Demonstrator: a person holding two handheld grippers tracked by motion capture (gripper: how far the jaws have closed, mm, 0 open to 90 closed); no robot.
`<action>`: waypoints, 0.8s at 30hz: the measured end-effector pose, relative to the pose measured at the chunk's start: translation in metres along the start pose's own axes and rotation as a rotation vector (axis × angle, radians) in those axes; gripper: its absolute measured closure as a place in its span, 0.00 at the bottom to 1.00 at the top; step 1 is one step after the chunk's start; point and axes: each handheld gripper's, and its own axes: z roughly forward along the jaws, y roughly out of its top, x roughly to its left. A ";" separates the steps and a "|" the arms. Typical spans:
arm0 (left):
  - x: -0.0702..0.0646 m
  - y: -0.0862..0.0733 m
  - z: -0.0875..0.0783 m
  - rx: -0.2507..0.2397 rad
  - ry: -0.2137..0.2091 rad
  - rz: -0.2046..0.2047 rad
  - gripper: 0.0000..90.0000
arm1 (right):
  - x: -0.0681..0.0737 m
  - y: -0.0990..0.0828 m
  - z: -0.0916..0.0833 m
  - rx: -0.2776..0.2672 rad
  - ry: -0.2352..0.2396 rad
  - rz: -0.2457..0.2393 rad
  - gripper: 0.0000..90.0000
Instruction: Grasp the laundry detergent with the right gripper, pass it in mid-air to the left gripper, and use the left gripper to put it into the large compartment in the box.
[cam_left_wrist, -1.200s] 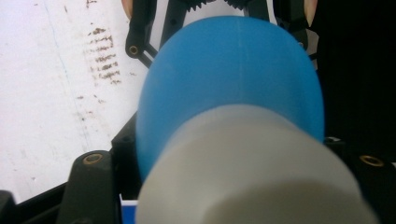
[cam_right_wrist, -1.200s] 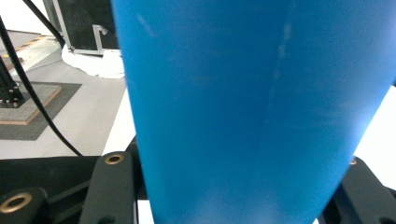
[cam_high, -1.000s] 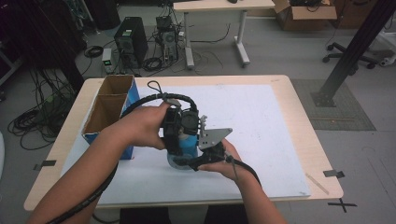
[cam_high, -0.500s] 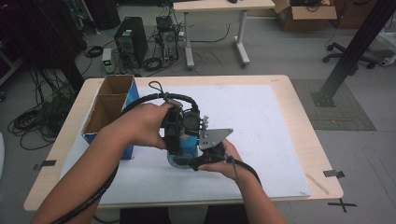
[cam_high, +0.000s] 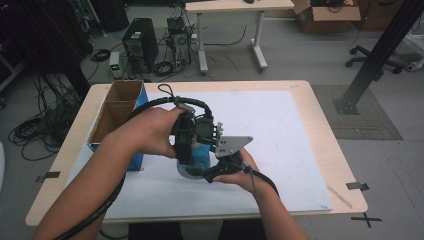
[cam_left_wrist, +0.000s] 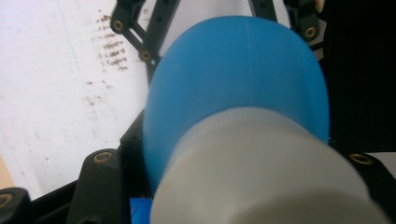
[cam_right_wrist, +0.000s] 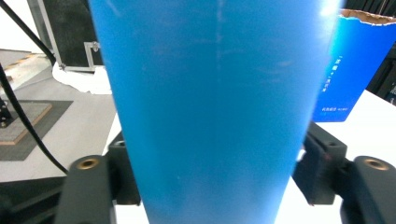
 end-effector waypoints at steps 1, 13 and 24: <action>0.000 0.000 0.000 0.005 -0.001 -0.001 0.43 | 0.000 -0.001 0.000 0.001 0.002 0.007 0.28; 0.002 -0.003 -0.001 -0.006 -0.007 -0.026 0.43 | -0.001 -0.005 -0.006 0.000 -0.029 0.069 0.07; 0.006 -0.004 -0.002 0.004 -0.016 -0.070 0.43 | -0.003 0.000 -0.024 0.016 -0.019 0.038 0.00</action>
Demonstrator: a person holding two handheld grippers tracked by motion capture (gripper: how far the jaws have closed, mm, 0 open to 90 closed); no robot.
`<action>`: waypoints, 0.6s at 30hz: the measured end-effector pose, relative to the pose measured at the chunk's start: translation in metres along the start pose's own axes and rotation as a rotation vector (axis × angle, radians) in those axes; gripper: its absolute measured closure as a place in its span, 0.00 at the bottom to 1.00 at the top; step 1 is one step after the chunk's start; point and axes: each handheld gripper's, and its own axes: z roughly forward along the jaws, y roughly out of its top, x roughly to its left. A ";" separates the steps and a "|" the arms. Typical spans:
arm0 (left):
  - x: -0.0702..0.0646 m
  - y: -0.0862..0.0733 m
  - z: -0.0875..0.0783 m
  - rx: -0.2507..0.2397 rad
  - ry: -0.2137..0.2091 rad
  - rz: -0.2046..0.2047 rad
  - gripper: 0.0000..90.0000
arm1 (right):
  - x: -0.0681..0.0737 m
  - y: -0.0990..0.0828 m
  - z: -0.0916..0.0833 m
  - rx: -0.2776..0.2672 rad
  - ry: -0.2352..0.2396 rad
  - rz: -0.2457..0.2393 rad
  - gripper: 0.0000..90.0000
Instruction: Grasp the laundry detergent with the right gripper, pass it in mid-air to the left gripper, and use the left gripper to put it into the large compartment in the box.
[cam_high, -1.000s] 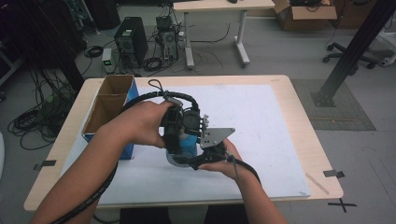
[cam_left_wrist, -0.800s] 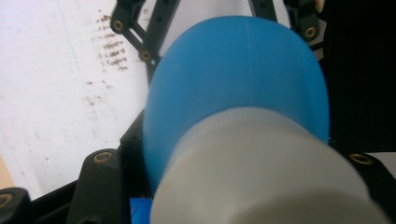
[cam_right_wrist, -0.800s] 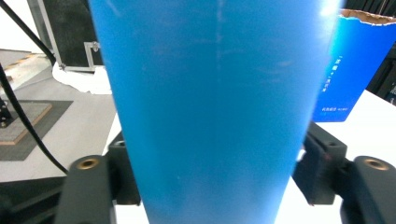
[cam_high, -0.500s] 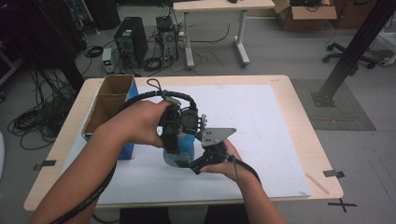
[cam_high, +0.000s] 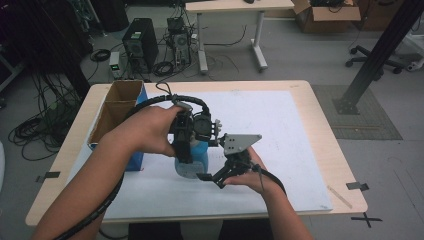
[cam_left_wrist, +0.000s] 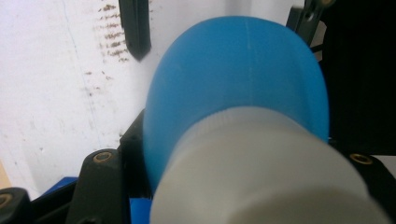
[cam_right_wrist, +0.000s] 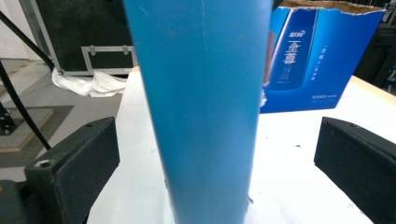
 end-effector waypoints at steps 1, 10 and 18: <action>0.001 0.000 0.000 0.003 -0.010 -0.019 0.43 | -0.001 0.001 -0.005 0.009 -0.001 -0.007 0.00; 0.006 -0.005 -0.009 0.012 -0.042 -0.123 0.43 | -0.008 0.004 -0.036 0.076 -0.030 -0.035 0.00; 0.013 -0.011 -0.014 0.049 -0.049 -0.190 0.43 | -0.014 0.011 -0.066 0.109 -0.084 -0.035 0.01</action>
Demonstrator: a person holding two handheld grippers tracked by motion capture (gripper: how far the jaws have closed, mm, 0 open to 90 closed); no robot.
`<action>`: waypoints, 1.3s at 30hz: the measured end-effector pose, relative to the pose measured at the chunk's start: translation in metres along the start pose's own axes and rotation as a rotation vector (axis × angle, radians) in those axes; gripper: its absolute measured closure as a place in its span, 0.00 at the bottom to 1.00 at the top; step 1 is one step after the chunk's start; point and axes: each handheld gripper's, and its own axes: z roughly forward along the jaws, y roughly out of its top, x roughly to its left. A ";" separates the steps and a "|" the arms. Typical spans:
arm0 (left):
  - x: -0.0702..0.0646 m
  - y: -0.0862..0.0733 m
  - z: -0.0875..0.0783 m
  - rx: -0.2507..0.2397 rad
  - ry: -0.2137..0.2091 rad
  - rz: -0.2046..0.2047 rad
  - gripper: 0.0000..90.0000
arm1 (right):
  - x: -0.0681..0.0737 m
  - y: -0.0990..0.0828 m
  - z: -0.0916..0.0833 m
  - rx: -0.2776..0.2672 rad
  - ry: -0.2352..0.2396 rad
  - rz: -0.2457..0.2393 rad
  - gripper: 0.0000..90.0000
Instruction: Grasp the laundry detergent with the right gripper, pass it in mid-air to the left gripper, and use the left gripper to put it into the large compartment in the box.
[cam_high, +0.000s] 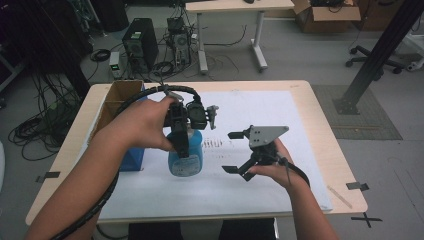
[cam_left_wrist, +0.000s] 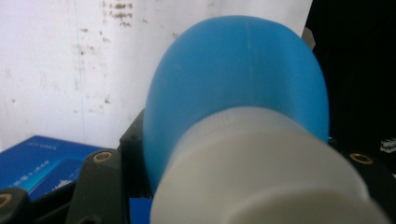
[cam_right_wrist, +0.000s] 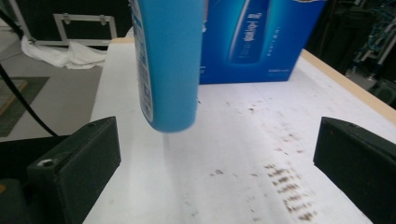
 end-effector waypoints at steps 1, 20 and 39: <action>0.000 0.000 0.000 0.005 0.004 0.002 0.43 | -0.001 0.000 -0.003 0.000 -0.005 0.005 0.01; 0.015 -0.017 -0.030 -0.043 -0.070 -0.248 0.43 | -0.009 -0.002 -0.039 0.034 -0.091 0.021 0.03; 0.046 -0.066 -0.079 -0.102 -0.042 -0.623 0.43 | -0.039 0.009 -0.073 0.219 -0.140 -0.018 0.01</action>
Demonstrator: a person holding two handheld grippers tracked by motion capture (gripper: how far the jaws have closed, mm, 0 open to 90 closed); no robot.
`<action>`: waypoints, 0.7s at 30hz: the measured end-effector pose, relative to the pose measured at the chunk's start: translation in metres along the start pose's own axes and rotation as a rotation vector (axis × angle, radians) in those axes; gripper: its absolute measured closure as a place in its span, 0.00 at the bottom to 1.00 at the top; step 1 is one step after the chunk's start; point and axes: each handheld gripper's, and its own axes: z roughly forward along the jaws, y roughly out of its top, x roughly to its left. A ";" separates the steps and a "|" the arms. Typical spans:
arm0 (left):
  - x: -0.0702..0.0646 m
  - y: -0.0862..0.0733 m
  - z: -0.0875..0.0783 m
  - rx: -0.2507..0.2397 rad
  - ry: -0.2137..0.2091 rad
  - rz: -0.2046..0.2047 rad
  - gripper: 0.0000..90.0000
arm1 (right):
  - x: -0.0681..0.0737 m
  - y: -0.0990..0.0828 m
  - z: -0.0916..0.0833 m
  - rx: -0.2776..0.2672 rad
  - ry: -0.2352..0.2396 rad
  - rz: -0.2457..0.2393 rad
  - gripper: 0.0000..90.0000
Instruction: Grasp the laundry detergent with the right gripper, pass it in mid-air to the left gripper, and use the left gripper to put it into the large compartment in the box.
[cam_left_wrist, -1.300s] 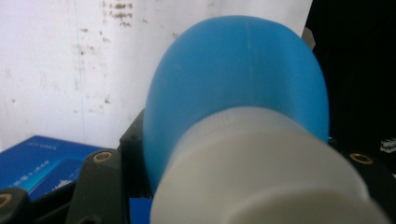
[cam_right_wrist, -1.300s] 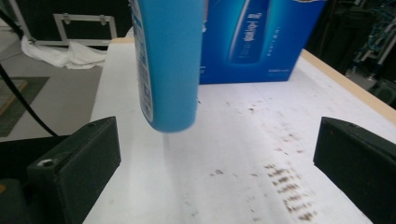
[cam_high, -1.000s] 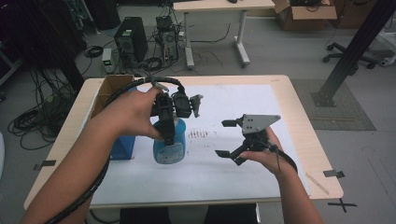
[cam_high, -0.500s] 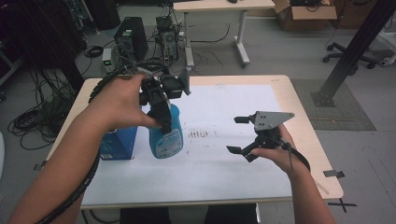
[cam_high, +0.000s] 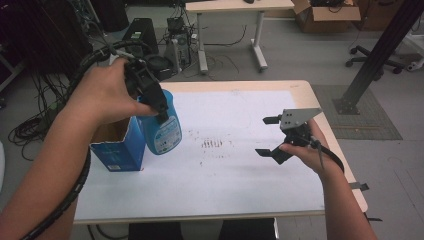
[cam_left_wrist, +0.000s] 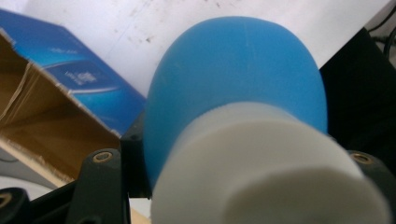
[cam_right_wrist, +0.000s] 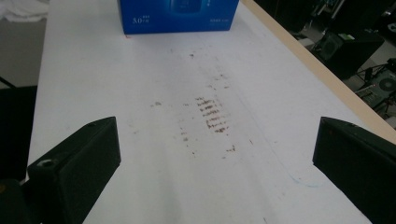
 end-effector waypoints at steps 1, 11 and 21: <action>0.004 -0.002 -0.003 -0.014 -0.004 -0.036 0.43 | -0.003 0.004 0.000 0.026 0.001 -0.014 0.01; 0.026 -0.011 -0.018 -0.032 -0.003 -0.186 0.43 | -0.012 0.018 -0.003 0.200 0.005 -0.073 0.02; 0.043 -0.017 -0.032 -0.047 -0.004 -0.303 0.43 | -0.017 0.021 -0.009 0.313 0.025 -0.084 0.02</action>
